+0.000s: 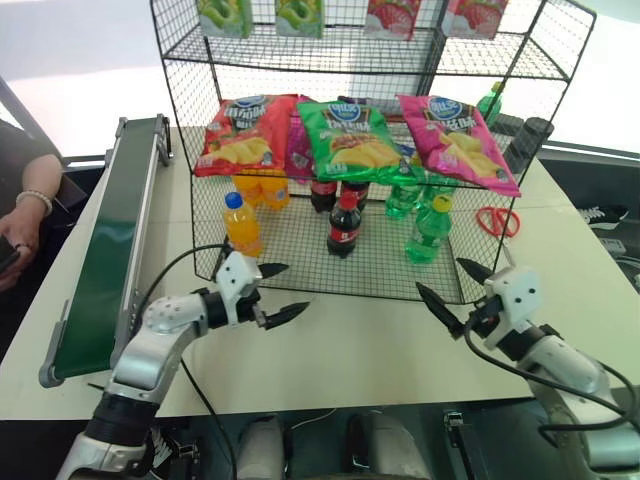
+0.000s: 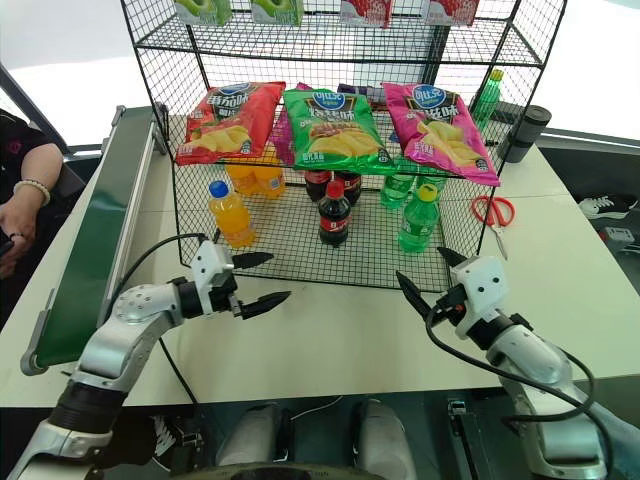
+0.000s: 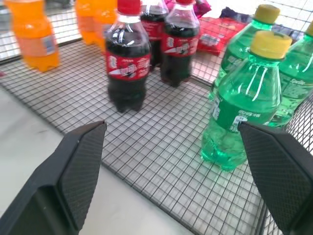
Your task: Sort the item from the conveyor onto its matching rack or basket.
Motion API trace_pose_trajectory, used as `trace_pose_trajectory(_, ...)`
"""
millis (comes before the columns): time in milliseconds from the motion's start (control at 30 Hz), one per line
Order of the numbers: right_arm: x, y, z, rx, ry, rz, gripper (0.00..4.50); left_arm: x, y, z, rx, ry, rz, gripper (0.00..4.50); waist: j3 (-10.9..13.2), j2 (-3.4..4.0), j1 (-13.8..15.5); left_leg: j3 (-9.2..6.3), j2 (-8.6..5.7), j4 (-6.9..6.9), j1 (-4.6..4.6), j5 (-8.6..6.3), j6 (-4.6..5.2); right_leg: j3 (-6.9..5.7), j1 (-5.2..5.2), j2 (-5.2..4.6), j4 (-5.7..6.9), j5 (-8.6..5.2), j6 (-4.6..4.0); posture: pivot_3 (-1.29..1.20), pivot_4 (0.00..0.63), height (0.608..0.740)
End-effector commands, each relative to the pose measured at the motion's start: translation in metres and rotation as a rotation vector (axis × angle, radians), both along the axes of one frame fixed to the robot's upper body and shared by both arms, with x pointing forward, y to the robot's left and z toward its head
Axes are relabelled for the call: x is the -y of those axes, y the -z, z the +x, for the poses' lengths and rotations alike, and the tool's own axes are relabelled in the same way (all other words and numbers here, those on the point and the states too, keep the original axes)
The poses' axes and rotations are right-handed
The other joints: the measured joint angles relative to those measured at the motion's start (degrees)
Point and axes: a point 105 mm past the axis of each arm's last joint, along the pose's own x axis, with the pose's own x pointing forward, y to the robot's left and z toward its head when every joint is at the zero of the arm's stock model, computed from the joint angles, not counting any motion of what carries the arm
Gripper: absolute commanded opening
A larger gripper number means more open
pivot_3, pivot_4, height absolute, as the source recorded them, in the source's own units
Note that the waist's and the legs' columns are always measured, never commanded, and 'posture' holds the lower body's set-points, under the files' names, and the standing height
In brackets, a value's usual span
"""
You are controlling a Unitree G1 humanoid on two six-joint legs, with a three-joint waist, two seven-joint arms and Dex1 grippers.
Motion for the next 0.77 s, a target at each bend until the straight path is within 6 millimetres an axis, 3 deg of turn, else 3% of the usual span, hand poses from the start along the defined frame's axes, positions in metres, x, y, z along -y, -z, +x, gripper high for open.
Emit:
trace_pose_trajectory(33,0.007,-0.019,-0.006,0.039,-0.009,-0.009,4.46,-0.011,-0.008,-0.003,0.049,-0.023,0.022,4.5,0.0,0.0,0.02,0.0,0.0,0.0,0.0,0.0,0.0,0.0,0.01,0.0,-0.03,0.0,0.0,0.0,0.15,0.735)
trace_pose_trajectory(167,0.021,-0.015,-0.007,0.018,0.02,-0.034,4.46,-0.021,-0.003,-0.005,0.042,-0.046,0.044,4.5,-0.01,-0.02,0.11,0.0,0.0,-0.01,-0.05,0.0,0.0,0.0,0.0,0.0,-0.08,0.0,0.0,0.0,0.15,0.735)
trace_pose_trajectory(767,0.048,0.005,-0.024,-0.049,0.09,-0.049,4.46,-0.035,0.004,-0.007,0.031,-0.065,0.07,4.5,-0.02,-0.02,0.02,0.0,0.0,-0.01,-0.06,0.0,0.0,0.0,-0.01,0.0,-0.08,0.0,0.01,0.0,0.15,0.735)
